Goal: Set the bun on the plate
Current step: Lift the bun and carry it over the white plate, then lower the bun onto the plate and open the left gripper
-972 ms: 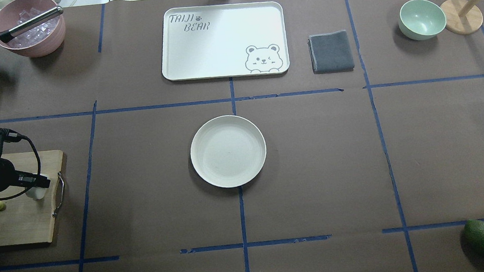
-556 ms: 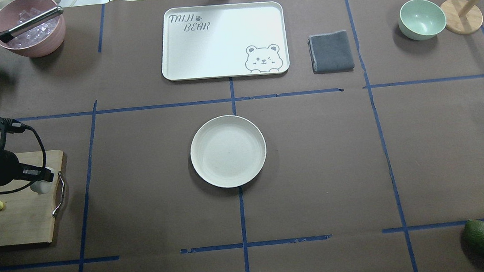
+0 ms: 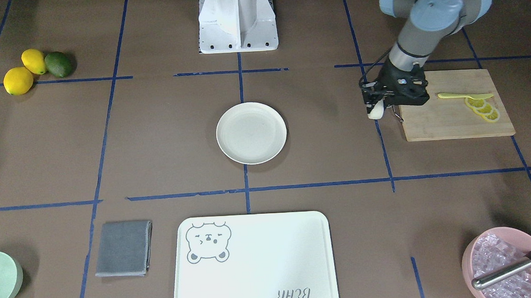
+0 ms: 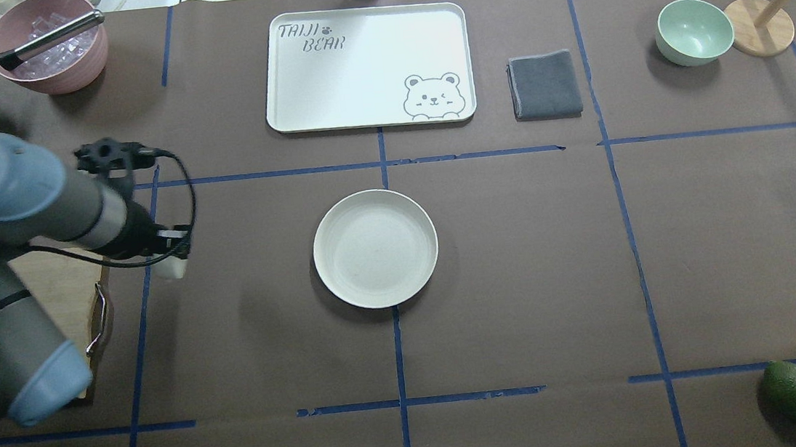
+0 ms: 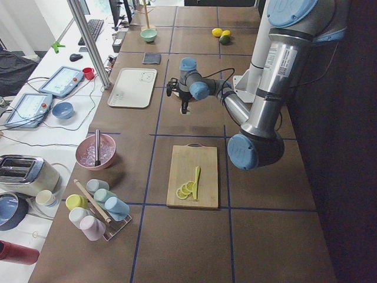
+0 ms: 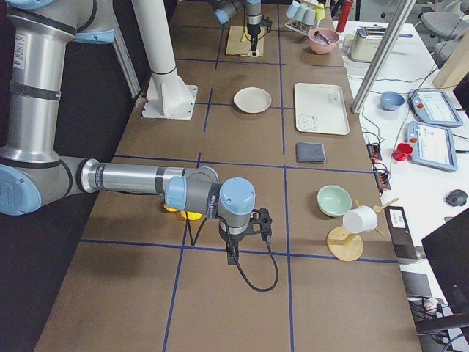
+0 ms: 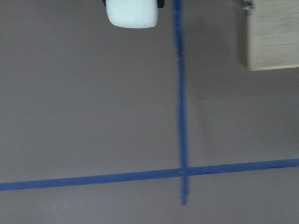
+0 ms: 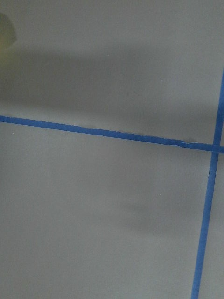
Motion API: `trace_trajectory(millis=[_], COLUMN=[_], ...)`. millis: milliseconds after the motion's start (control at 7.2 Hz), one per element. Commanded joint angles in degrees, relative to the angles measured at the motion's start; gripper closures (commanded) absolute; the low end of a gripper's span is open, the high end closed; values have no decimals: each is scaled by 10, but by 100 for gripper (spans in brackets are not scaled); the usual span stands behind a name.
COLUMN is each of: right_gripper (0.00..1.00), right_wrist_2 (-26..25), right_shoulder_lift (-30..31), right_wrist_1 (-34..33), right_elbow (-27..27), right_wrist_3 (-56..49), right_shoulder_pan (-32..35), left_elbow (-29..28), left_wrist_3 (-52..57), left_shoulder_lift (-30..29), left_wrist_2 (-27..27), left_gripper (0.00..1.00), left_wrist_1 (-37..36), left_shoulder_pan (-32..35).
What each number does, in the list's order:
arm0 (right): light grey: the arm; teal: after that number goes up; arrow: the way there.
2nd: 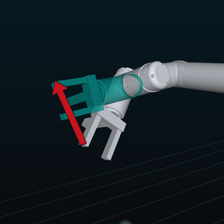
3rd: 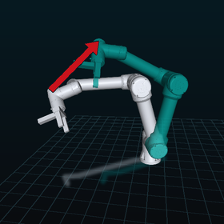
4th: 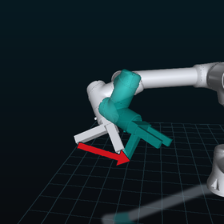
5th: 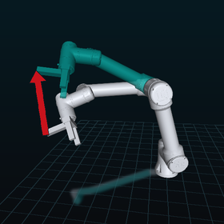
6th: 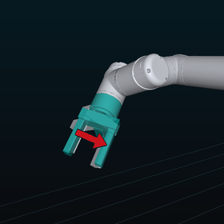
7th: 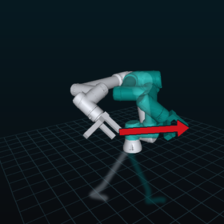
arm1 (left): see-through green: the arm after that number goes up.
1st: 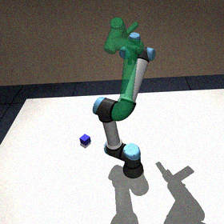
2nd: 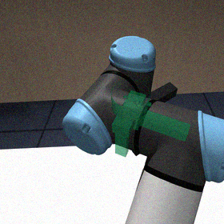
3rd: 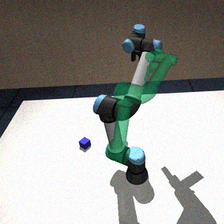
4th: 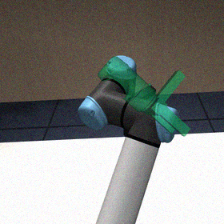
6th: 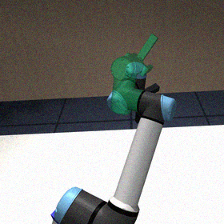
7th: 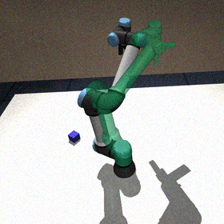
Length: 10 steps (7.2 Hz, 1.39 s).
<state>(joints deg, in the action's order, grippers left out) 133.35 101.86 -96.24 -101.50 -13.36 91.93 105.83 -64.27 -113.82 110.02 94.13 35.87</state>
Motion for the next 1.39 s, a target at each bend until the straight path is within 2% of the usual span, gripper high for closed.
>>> trace_trajectory(millis=[0,278,417,694,833,972,1111,1250], right_gripper=[0,0,0,0,0,0,0,0], right_wrist_2=[2,3,3,3,4,3,3,4], right_shoulder_lift=[0,0,0,0,0,0,0,0], right_wrist_1=[0,0,0,0,0,0,0,0], right_elbow=[1,2,2,2,2,2,2,1], right_wrist_3=[1,1,1,1,1,1,1,1], right_shoulder_pan=[0,0,0,0,0,0,0,0], left_elbow=[-124,-180,-196,-245,-250,-250,-247,-236], left_wrist_3=[-124,-160,-161,-163,-156,-155,-152,-137], left_shoulder_lift=[-163,-233,-249,-250,-248,-248,-249,-247], left_wrist_2=[-53,-61,-61,-88,-89,-89,-93,-90], left_gripper=[63,62,62,56,42,11,1,1], left_wrist_1=[-16,-12,1,72,73,72,70,65], left_shoulder_pan=[-71,-97,-98,-98,-98,-97,-97,-92])
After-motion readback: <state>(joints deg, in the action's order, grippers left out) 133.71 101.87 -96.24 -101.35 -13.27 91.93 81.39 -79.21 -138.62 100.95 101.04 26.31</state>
